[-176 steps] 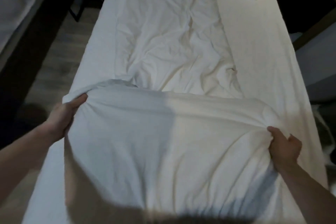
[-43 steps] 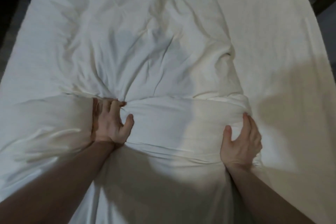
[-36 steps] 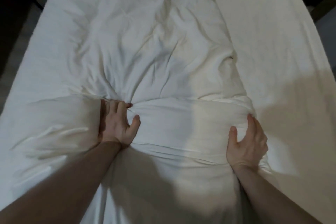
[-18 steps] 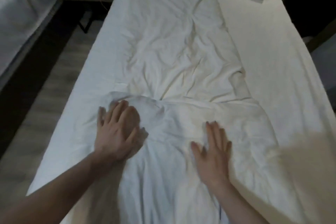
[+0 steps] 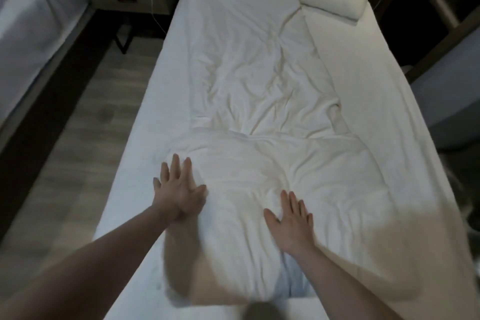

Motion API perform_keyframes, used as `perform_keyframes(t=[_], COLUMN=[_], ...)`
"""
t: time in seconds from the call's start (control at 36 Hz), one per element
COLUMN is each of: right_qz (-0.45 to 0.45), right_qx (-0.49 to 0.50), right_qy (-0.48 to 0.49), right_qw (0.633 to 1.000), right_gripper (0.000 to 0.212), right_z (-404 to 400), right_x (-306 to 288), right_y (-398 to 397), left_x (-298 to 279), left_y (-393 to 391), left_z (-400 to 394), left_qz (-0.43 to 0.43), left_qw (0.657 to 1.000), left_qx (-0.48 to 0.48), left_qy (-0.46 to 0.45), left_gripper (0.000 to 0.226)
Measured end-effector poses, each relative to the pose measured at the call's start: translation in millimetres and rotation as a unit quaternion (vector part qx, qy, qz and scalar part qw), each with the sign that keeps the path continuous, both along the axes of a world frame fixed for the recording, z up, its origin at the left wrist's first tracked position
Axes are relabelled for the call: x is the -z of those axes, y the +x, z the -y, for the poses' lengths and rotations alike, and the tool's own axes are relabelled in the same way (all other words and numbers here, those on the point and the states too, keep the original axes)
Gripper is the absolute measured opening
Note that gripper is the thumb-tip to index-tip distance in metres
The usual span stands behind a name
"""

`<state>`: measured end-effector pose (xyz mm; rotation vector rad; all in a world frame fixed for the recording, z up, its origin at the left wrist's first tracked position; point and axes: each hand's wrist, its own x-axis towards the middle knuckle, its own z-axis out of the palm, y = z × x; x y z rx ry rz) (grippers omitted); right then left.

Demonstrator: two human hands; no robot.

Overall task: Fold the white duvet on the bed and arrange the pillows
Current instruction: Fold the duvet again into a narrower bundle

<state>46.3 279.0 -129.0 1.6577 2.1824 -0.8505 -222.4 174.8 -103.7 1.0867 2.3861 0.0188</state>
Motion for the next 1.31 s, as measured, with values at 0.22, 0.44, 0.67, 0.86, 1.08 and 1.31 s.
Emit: perform_keyframes(t=[0.22, 0.44, 0.67, 0.86, 1.08, 1.31], right_qz=[-0.005, -0.129, -0.217, -0.237, -0.223, -0.213], right_qx=[-0.011, 0.064, 0.094, 0.117, 0.160, 0.224], right_qy=[-0.212, -0.194, -0.091, -0.058, -0.058, -0.057], right_qw=[0.977, 0.970, 0.967, 0.963, 0.960, 0.949], right_gripper=[0.082, 0.075, 0.069, 0.069, 0.070, 0.072], right_z=[126, 188, 194, 195, 218, 262], right_x=[-109, -180, -235, -255, -250, -241], right_y=[45, 66, 78, 52, -32, -134], left_x=[-72, -148, -207, -223, -223, -239], left_y=[106, 132, 112, 95, 23, -122], left_z=[146, 227, 230, 197, 201, 221], left_qz=[0.070, 0.157, 0.125, 0.155, 0.182, 0.134], left_qw=[0.955, 0.976, 0.989, 0.983, 0.972, 0.969], left_qx=[0.254, 0.132, 0.047, 0.060, 0.131, 0.209], left_qy=[-0.133, -0.073, 0.056, 0.074, 0.064, 0.003], left_gripper=[0.092, 0.074, 0.058, 0.057, 0.059, 0.055])
